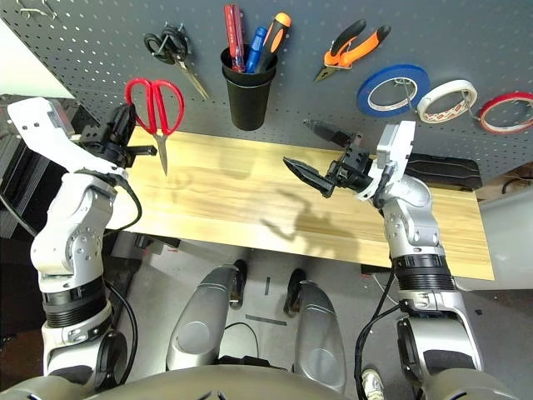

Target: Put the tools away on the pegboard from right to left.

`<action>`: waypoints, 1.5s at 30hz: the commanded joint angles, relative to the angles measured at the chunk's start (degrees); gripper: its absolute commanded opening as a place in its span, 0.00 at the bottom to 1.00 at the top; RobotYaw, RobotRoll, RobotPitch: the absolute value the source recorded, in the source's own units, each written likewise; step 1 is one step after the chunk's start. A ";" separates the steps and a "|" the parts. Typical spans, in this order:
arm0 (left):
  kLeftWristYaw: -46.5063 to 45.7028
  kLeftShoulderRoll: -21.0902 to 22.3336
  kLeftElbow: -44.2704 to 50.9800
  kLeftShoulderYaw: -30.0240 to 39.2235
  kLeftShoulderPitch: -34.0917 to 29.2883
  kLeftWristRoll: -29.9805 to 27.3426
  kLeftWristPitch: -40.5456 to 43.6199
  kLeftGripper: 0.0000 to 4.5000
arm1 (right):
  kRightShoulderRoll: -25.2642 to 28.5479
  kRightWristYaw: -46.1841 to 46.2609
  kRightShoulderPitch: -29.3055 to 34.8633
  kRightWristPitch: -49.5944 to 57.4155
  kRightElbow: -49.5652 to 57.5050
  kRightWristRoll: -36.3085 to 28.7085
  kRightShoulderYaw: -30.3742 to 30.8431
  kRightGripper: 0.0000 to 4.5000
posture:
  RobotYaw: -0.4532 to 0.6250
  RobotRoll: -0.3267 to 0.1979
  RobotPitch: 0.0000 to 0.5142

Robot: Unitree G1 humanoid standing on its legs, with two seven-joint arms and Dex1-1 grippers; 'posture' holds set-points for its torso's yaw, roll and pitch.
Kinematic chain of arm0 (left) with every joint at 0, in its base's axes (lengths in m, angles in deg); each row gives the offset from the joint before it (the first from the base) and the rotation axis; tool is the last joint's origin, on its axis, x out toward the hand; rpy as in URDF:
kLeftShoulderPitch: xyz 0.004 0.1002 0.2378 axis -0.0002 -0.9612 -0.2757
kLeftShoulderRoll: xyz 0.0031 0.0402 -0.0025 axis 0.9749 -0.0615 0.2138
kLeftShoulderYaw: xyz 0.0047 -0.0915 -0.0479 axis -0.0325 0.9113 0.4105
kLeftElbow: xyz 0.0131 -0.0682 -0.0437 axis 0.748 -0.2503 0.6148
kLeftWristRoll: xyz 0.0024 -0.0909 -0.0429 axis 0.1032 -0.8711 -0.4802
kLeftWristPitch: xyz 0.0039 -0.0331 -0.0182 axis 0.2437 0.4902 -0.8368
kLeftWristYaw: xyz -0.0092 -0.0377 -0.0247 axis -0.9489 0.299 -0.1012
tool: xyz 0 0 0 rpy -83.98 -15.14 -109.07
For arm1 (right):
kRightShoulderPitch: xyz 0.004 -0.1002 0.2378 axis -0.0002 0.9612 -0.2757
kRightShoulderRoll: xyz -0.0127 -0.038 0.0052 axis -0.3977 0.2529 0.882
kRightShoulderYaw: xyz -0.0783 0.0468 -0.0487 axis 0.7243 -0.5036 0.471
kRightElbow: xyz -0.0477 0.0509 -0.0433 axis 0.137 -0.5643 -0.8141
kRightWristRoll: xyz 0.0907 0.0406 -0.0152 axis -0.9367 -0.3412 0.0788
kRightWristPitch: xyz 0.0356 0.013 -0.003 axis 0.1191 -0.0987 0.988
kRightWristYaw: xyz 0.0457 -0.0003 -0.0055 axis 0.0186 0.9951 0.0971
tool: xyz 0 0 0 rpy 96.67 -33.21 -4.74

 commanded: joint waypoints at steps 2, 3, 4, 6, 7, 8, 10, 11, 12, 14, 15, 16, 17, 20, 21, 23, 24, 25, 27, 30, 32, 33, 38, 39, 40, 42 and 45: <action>-0.35 0.68 0.68 0.91 1.87 -1.59 0.44 0.01 | 1.17 -0.90 -0.38 1.41 1.70 -2.06 -1.88 1.00 | 0.71 0.62 0.43; -0.36 0.85 0.46 1.03 2.37 -1.69 0.44 0.01 | 1.33 -0.66 -0.84 1.76 1.70 -2.27 -2.11 1.00 | 0.71 0.62 0.43; -0.37 1.06 0.12 1.20 3.02 -1.80 0.51 0.01 | 1.54 -0.33 -1.50 2.35 1.76 -2.68 -2.43 1.00 | 0.70 0.62 0.43; -0.43 1.44 -0.51 1.47 4.08 -2.07 0.60 0.01 | 1.83 0.10 -2.55 3.37 2.01 -3.30 -2.90 1.00 | 0.70 0.62 0.43; -0.49 1.64 -0.87 1.58 4.60 -2.24 0.66 0.01 | 1.94 0.25 -3.02 3.84 2.22 -3.62 -3.12 1.00 | 0.70 0.62 0.43; -0.52 1.86 -1.33 1.64 5.13 -2.35 0.61 0.01 | 2.03 0.32 -3.46 4.42 2.49 -4.04 -3.39 1.00 | 0.69 0.62 0.42; -0.55 2.19 -2.27 1.73 6.08 -2.52 0.55 0.01 | 2.28 0.40 -4.14 5.62 3.03 -4.73 -3.88 1.00 | 0.69 0.62 0.42; -0.51 2.32 -2.84 1.75 6.53 -2.53 0.44 0.01 | 2.42 0.38 -4.50 6.19 3.31 -5.18 -4.12 1.00 | 0.69 0.62 0.42; -0.45 2.41 -3.52 1.77 6.97 -2.54 0.26 0.01 | 2.57 0.51 -4.82 6.75 3.55 -5.55 -4.32 1.00 | 0.69 0.62 0.42; -0.30 2.43 -4.74 1.83 7.55 -2.58 -0.16 0.01 | 2.70 0.79 -5.20 7.57 3.93 -6.07 -4.58 1.00 | 0.68 0.62 0.42; -0.17 2.45 -5.53 1.81 7.81 -2.51 -0.39 0.01 | 2.70 1.00 -5.37 8.01 4.11 -6.32 -4.72 1.00 | 0.68 0.62 0.41; 0.00 2.48 -6.58 1.70 8.09 -2.33 -0.66 0.01 | 2.71 1.19 -5.54 8.40 4.33 -6.49 -4.81 1.00 | 0.68 0.62 0.41; 0.13 2.47 -7.49 1.61 8.35 -2.18 -0.90 0.01 | 2.70 1.32 -5.63 8.65 4.54 -6.57 -4.85 1.00 | 0.68 0.62 0.41; 0.45 2.36 -9.81 1.33 9.14 -1.88 -1.85 0.01 | 2.60 1.61 -5.59 9.11 5.27 -6.64 -4.80 1.00 | 0.67 0.62 0.41; 0.57 2.33 -10.69 1.21 9.48 -1.74 -2.33 0.01 | 2.54 1.67 -5.53 9.19 5.49 -6.67 -4.77 1.00 | 0.67 0.62 0.41; 0.75 2.26 -12.58 1.07 10.23 -1.63 -3.09 0.01 | 2.41 1.81 -5.38 9.28 5.93 -6.64 -4.65 1.00 | 0.67 0.62 0.41; 0.87 2.25 -13.56 1.01 10.58 -1.56 -3.50 0.01 | 2.34 1.89 -5.25 9.36 6.24 -6.67 -4.61 1.00 | 0.67 0.62 0.41; 1.01 2.28 -14.36 0.94 10.85 -1.48 -3.90 0.01 | 2.30 1.98 -5.17 9.45 6.47 -6.68 -4.56 1.00 | 0.66 0.62 0.41; 1.33 2.37 -16.72 0.72 11.58 -1.07 -4.97 0.01 | 2.21 2.19 -5.04 9.57 6.93 -6.63 -4.43 1.00 | 0.66 0.62 0.40; 1.91 2.51 -21.15 0.13 13.38 -0.35 -6.73 0.01 | 1.84 2.73 -5.00 9.66 7.62 -6.42 -4.07 1.00 | 0.66 0.62 0.40; 2.29 2.53 -23.88 -0.28 14.66 -0.03 -7.55 0.01 | 1.51 3.07 -5.02 9.59 7.89 -6.24 -3.82 1.00 | 0.66 0.62 0.40; 2.63 2.60 -25.66 -0.69 15.41 0.41 -8.18 0.01 | 1.31 3.25 -5.01 9.50 7.97 -6.12 -3.67 1.00 | 0.66 0.62 0.40; 5.57 2.92 -35.05 -3.72 18.73 2.62 -9.85 0.15 | -0.59 4.34 -5.16 7.78 7.55 -4.45 -2.68 1.00 | 0.65 0.62 0.40; 6.19 3.11 -36.58 -4.47 18.88 3.23 -9.93 0.20 | -1.09 4.84 -5.11 7.14 7.35 -3.67 -2.42 1.00 | 0.65 0.62 0.40; 6.87 3.50 -37.88 -5.36 18.65 4.32 -11.04 0.27 | -1.55 5.31 -4.99 6.47 7.16 -2.85 -2.15 1.00 | 0.65 0.62 0.40; 8.34 4.43 -39.53 -7.02 17.33 6.11 -12.37 0.44 | -2.51 6.68 -4.45 4.97 6.67 -0.89 -1.73 1.00 | 0.64 0.62 0.40; 11.16 5.84 -39.41 -9.03 13.00 7.71 -13.27 0.69 | -4.08 10.59 -2.50 3.01 6.07 2.65 -1.42 1.00 | 0.64 0.62 0.40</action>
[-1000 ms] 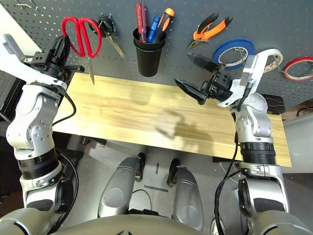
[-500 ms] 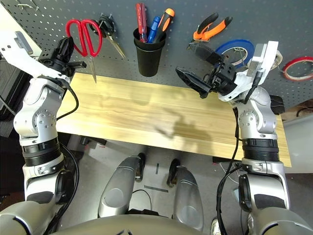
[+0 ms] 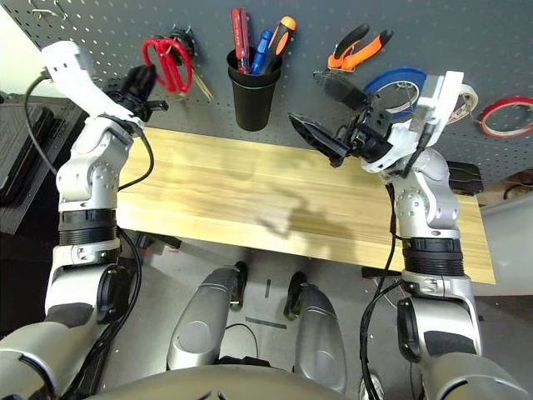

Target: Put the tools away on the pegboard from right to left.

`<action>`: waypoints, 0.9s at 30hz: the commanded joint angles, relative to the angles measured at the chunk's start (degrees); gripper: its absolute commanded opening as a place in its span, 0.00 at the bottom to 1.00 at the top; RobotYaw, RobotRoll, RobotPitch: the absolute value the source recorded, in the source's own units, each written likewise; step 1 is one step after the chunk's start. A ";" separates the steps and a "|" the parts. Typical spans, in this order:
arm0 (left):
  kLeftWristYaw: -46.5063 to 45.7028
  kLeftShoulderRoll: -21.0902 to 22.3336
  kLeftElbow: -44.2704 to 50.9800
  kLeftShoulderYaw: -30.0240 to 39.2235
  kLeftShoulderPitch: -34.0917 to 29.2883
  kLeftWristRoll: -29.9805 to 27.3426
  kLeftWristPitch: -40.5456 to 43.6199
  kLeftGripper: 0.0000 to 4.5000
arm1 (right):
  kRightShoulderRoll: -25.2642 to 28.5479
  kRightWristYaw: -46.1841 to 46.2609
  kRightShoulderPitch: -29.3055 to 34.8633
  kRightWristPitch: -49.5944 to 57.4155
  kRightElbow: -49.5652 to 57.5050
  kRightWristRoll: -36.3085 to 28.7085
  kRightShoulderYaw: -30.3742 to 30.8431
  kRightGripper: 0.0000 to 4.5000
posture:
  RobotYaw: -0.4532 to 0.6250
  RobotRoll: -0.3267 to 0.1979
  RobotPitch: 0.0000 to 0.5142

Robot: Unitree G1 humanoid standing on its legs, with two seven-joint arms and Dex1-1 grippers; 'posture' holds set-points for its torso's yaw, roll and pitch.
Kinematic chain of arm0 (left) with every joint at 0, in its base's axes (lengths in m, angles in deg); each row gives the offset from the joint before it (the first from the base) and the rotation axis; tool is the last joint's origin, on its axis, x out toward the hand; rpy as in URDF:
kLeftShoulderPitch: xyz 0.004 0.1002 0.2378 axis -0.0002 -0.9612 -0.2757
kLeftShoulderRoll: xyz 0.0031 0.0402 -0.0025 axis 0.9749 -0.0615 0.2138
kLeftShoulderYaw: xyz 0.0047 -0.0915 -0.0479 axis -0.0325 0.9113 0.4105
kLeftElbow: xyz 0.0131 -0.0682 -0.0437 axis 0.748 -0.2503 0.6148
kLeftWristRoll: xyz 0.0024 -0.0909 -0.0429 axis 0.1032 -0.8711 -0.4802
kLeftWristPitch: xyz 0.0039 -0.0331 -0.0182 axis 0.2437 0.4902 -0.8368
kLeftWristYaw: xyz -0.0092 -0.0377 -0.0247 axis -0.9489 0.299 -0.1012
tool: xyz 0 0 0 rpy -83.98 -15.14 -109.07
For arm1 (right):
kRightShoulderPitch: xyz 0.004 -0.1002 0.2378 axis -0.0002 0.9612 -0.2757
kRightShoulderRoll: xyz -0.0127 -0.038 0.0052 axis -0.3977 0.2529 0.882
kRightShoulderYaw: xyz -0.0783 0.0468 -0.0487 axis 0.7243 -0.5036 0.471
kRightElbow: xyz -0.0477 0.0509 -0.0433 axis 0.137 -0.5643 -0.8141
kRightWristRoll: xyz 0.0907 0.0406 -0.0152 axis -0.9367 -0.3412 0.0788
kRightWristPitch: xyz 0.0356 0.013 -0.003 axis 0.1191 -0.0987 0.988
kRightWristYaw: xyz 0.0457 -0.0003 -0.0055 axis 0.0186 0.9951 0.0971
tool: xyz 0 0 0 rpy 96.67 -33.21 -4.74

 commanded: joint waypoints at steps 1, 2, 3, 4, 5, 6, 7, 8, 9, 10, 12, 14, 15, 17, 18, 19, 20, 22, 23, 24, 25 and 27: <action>3.45 1.45 -0.29 -2.52 -5.74 2.40 -1.87 0.79 | -1.56 5.02 3.35 -2.42 -0.40 4.37 0.33 1.00 | 0.64 0.62 0.40; 3.82 1.77 0.20 -2.67 -7.42 2.83 -2.63 0.87 | -2.17 6.31 4.20 -2.97 -0.35 5.25 0.43 1.00 | 0.64 0.62 0.40; 4.01 1.93 0.52 -2.71 -8.45 3.13 -3.15 0.95 | -2.57 7.04 4.75 -3.36 -0.26 5.77 0.51 1.00 | 0.64 0.62 0.40; 4.47 2.28 1.21 -2.75 -10.35 3.45 -3.62 0.99 | -3.16 8.92 6.02 -3.67 -0.09 7.04 0.67 1.00 | 0.63 0.62 0.40; 4.82 2.62 1.76 -2.83 -11.88 3.81 -4.29 0.99 | -3.66 10.66 7.01 -3.92 -0.03 8.23 0.79 1.00 | 0.63 0.62 0.40; 5.06 2.91 2.23 -2.85 -13.28 4.17 -5.08 0.99 | -4.19 12.55 7.86 -4.31 -0.10 9.51 0.85 1.00 | 0.63 0.62 0.40; 5.26 3.10 2.87 -2.61 -14.99 4.21 -5.52 0.99 | -4.98 14.91 8.74 -5.04 -0.32 11.09 0.89 1.00 | 0.63 0.62 0.40; 5.41 3.19 3.33 -2.33 -16.31 4.17 -5.99 0.99 | -5.69 17.20 9.42 -5.81 -0.64 12.64 0.90 1.00 | 0.63 0.62 0.40; 5.36 3.17 3.72 -1.98 -17.51 4.08 -6.37 0.99 | -6.37 19.59 10.07 -6.47 -1.10 14.27 0.81 1.00 | 0.63 0.62 0.39; 5.26 3.18 3.89 -1.63 -18.50 4.02 -6.82 0.99 | -7.03 21.76 10.63 -7.15 -1.58 15.75 0.78 1.00 | 0.63 0.62 0.39; 4.76 3.13 3.58 -0.85 -20.28 4.31 -8.91 0.99 | -8.69 27.29 12.09 -8.43 -2.44 19.15 0.57 1.00 | 0.62 0.62 0.39; 3.67 2.78 3.38 -0.09 -21.33 4.61 -10.32 0.99 | -10.00 31.87 13.16 -10.08 -3.61 21.83 0.23 1.00 | 0.61 0.62 0.39; 3.04 2.60 3.01 0.36 -21.66 4.70 -11.15 0.99 | -10.61 34.58 13.55 -10.74 -4.34 23.26 -0.10 1.00 | 0.60 0.62 0.39; 1.43 2.24 1.96 1.14 -22.15 5.21 -13.39 0.99 | -11.70 39.44 14.17 -12.13 -5.87 25.43 -0.83 1.00 | 0.59 0.62 0.39; 0.58 2.14 1.28 1.46 -22.39 5.68 -14.79 0.99 | -12.24 41.83 14.46 -12.77 -6.64 26.24 -1.34 1.00 | 0.59 0.62 0.39; -0.29 1.92 0.64 1.66 -22.52 6.12 -15.81 0.99 | -12.50 43.90 14.61 -13.24 -7.52 26.77 -1.95 1.00 | 0.57 0.62 0.39; -1.28 1.60 0.08 1.99 -22.63 6.42 -16.51 0.99 | -12.62 45.87 14.69 -13.67 -8.42 27.32 -2.58 1.00 | 0.57 0.62 0.38; -2.51 1.38 -1.70 2.83 -22.79 6.84 -18.42 0.99 | -12.35 49.95 14.58 -15.36 -10.76 28.43 -4.19 1.00 | 0.55 0.62 0.38; -2.85 1.29 -2.34 2.98 -22.77 7.01 -19.18 0.99 | -12.06 51.21 14.42 -16.04 -11.72 28.67 -4.67 1.00 | 0.54 0.62 0.38; -3.22 1.24 -3.12 3.28 -22.76 7.11 -20.22 0.99 | -11.68 53.27 14.14 -16.64 -12.96 29.15 -5.58 1.00 | 0.53 0.62 0.38; -3.80 1.02 -3.73 3.39 -22.61 7.34 -21.09 0.99 | -10.99 54.84 13.66 -17.17 -14.41 29.37 -6.60 1.00 | 0.52 0.62 0.38; -4.68 0.63 -4.96 3.63 -22.12 7.46 -22.74 0.99 | -9.40 57.23 12.73 -18.46 -17.40 29.59 -8.32 1.00 | 0.50 0.62 0.39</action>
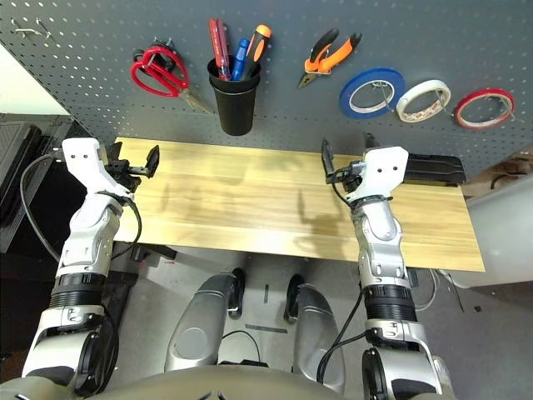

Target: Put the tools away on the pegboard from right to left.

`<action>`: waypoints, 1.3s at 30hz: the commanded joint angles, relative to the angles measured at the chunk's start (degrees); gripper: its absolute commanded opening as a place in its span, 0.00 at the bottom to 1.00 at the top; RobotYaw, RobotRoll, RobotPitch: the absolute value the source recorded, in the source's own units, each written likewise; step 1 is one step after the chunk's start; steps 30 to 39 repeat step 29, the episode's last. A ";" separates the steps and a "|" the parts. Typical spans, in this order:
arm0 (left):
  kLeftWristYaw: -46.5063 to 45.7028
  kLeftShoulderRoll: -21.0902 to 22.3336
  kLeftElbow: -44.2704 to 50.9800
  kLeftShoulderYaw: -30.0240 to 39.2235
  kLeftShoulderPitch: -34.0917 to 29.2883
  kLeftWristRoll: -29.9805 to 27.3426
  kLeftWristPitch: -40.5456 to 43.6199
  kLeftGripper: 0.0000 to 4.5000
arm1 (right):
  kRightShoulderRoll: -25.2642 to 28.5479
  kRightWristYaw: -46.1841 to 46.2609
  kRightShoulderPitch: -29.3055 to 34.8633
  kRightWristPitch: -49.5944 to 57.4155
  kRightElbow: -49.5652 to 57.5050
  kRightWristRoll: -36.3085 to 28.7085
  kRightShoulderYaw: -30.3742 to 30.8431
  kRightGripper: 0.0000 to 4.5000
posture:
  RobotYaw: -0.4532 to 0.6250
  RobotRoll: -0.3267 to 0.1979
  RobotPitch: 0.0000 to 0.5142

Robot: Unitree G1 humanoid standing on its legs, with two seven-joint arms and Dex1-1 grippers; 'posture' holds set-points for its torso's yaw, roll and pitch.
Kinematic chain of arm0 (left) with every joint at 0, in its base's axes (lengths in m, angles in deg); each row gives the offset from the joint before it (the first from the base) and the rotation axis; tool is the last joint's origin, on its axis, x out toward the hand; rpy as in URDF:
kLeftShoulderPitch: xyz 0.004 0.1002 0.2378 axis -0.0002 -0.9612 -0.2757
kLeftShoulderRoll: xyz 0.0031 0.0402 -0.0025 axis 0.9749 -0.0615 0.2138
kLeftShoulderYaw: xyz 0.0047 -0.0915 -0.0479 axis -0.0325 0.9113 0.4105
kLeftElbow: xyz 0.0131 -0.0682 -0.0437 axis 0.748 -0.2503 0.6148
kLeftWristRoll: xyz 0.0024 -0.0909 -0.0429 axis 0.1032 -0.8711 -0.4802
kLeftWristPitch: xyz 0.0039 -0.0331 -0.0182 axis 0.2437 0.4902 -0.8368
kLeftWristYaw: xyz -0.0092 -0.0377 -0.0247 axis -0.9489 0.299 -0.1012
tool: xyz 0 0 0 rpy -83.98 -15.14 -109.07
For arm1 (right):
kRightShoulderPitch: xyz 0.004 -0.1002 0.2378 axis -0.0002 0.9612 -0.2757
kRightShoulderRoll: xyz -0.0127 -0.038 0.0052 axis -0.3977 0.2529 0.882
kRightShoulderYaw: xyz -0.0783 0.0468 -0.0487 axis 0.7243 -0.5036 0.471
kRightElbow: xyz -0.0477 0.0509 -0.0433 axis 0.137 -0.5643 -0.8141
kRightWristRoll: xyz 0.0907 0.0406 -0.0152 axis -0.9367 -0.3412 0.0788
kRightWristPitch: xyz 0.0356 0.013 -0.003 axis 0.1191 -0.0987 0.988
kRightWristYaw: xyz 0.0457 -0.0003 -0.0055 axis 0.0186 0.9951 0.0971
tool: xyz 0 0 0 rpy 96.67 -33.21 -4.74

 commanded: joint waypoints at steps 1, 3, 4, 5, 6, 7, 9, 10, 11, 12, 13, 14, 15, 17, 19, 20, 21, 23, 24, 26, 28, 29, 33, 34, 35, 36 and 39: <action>-1.40 -0.87 -3.08 0.53 -0.20 0.93 -3.30 0.99 | 2.94 4.63 -0.97 -2.51 -5.25 0.64 -4.00 1.00 | 0.49 0.62 0.39; -1.83 -0.72 -4.80 0.76 0.42 1.07 -4.95 0.99 | 4.70 5.91 -1.57 -3.58 -7.55 0.56 -5.20 1.00 | 0.48 0.62 0.40; -2.25 -0.84 -5.52 0.82 0.81 1.21 -5.70 0.99 | 5.59 6.14 -1.92 -4.07 -8.85 0.34 -5.68 1.00 | 0.47 0.62 0.40; -2.59 -0.91 -6.04 0.89 1.10 1.31 -6.50 0.99 | 6.29 6.43 -2.20 -4.58 -9.93 0.25 -6.03 1.00 | 0.47 0.62 0.40; -2.85 -0.73 -6.42 1.16 1.22 1.35 -7.45 0.99 | 6.86 6.78 -2.28 -5.19 -10.77 0.23 -6.35 1.00 | 0.47 0.62 0.40; -3.18 -0.58 -6.73 1.49 1.30 1.31 -8.21 0.99 | 7.36 7.15 -2.37 -5.72 -11.65 0.15 -6.71 1.00 | 0.47 0.62 0.40; -4.12 -0.44 -7.41 2.05 1.27 1.37 -9.38 0.99 | 8.28 7.56 -2.72 -6.94 -14.15 -0.14 -7.33 1.00 | 0.46 0.62 0.41; -4.73 -0.30 -7.62 2.50 0.98 1.41 -9.79 0.99 | 8.67 7.80 -2.87 -7.74 -15.34 -0.09 -7.46 1.00 | 0.46 0.62 0.41; -5.33 -0.20 -7.73 2.90 0.65 1.44 -10.10 0.99 | 8.98 7.95 -3.07 -8.35 -16.36 -0.06 -7.54 1.00 | 0.46 0.62 0.41; -5.88 -0.22 -7.70 3.22 0.36 1.45 -10.29 0.99 | 9.26 8.01 -3.40 -8.85 -17.34 -0.13 -7.61 1.00 | 0.46 0.62 0.41; -6.32 -0.28 -7.61 3.53 0.10 1.45 -10.42 0.99 | 9.48 8.04 -3.74 -9.25 -18.19 -0.24 -7.63 1.00 | 0.47 0.62 0.41; -6.70 -0.33 -7.40 3.79 -0.14 1.43 -10.45 0.99 | 9.68 8.05 -4.17 -9.60 -19.05 -0.33 -7.59 1.00 | 0.47 0.62 0.41; -7.03 -0.23 -7.36 3.98 -0.28 1.61 -10.72 0.99 | 9.84 8.09 -4.63 -10.04 -19.89 -0.30 -7.48 1.00 | 0.48 0.62 0.41; -7.34 0.03 -7.72 4.35 -0.43 1.68 -11.27 0.99 | 10.03 8.16 -5.50 -11.03 -21.57 -0.23 -7.24 1.00 | 0.49 0.62 0.40; -8.36 0.39 -8.21 5.15 -0.53 1.84 -11.80 0.99 | 10.22 7.84 -6.54 -12.15 -23.60 -0.19 -6.92 1.00 | 0.50 0.62 0.39; -8.95 0.45 -8.37 5.59 -0.52 1.83 -11.93 0.99 | 10.34 7.65 -7.08 -12.62 -24.59 -0.19 -6.80 1.00 | 0.50 0.62 0.38; -9.36 0.50 -8.69 6.01 -0.40 1.71 -12.06 0.99 | 10.48 7.52 -7.83 -13.02 -25.65 -0.15 -6.67 1.00 | 0.51 0.62 0.38; -9.62 0.66 -9.48 6.34 -0.12 1.69 -12.51 0.99 | 10.81 7.36 -9.46 -13.56 -27.55 -0.07 -6.48 1.00 | 0.52 0.62 0.38; -9.70 0.73 -9.78 6.40 -0.07 1.82 -12.80 0.99 | 10.97 7.28 -10.11 -13.79 -28.37 -0.06 -6.41 1.00 | 0.52 0.62 0.38; -9.79 0.82 -10.16 6.53 0.01 1.96 -13.13 0.99 | 11.11 7.19 -10.86 -14.31 -29.50 -0.04 -6.28 1.00 | 0.53 0.62 0.38; -9.92 0.69 -9.72 6.66 -0.28 1.86 -13.09 0.99 | 11.33 6.74 -11.70 -14.75 -30.63 -0.02 -6.05 1.00 | 0.53 0.62 0.38; -9.90 0.67 -9.58 6.70 -0.34 1.83 -13.09 0.99 | 11.45 6.48 -12.11 -14.92 -31.08 0.02 -5.90 1.00 | 0.53 0.62 0.38; -9.90 0.67 -9.58 6.70 -0.34 1.83 -13.09 0.99 | 11.45 6.48 -12.11 -14.92 -31.08 0.02 -5.90 1.00 | 0.53 0.62 0.38; -9.90 0.67 -9.58 6.70 -0.34 1.83 -13.09 0.99 | 11.45 6.48 -12.11 -14.92 -31.08 0.02 -5.90 1.00 | 0.53 0.62 0.38; -9.90 0.67 -9.58 6.70 -0.34 1.83 -13.09 0.99 | 11.45 6.48 -12.11 -14.92 -31.08 0.02 -5.90 1.00 | 0.53 0.62 0.38; -9.90 0.67 -9.58 6.70 -0.34 1.83 -13.09 0.99 | 11.45 6.48 -12.11 -14.92 -31.08 0.02 -5.90 1.00 | 0.53 0.62 0.38; -9.90 0.67 -9.58 6.70 -0.34 1.83 -13.09 0.99 | 11.45 6.48 -12.11 -14.92 -31.08 0.02 -5.90 1.00 | 0.53 0.62 0.38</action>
